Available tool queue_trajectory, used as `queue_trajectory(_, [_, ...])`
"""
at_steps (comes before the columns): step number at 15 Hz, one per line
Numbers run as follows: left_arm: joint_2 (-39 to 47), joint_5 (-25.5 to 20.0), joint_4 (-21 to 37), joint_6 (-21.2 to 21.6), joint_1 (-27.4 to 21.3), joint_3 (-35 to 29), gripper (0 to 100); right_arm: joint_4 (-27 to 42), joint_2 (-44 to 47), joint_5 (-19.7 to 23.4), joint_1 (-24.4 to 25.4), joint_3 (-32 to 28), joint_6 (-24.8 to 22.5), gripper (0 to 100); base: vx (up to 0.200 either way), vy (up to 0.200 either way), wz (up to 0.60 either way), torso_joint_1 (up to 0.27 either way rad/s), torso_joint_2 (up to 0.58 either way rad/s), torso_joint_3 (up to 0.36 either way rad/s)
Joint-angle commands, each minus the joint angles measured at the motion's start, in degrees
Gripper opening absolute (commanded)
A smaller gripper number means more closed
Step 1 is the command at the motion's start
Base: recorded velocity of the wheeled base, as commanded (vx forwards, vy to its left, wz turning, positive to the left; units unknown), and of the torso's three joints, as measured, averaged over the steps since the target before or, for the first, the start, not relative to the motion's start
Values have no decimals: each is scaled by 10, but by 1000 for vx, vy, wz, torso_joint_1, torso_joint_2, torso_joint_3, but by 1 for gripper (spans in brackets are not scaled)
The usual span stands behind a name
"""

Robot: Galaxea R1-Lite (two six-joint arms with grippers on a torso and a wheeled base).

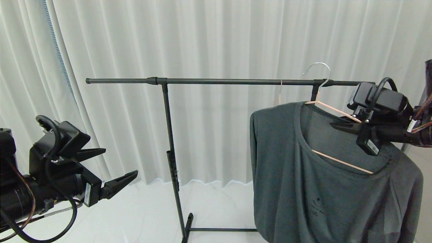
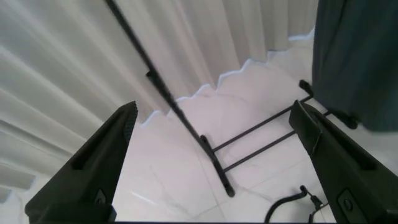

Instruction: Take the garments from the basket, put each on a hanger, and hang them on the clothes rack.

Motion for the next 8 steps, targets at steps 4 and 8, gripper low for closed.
queue_trajectory(4, [4, -1, 0, 1, -1, -1, 100, 3, 53, -10, 1, -59, 11, 0, 0, 100, 0, -1, 4, -3])
queue_trajectory(8, [3, 1, 0, 2, -1, -6, 100, 4, 112, -60, 17, -121, 57, 0, 0, 0, 0, 0, 0, 0])
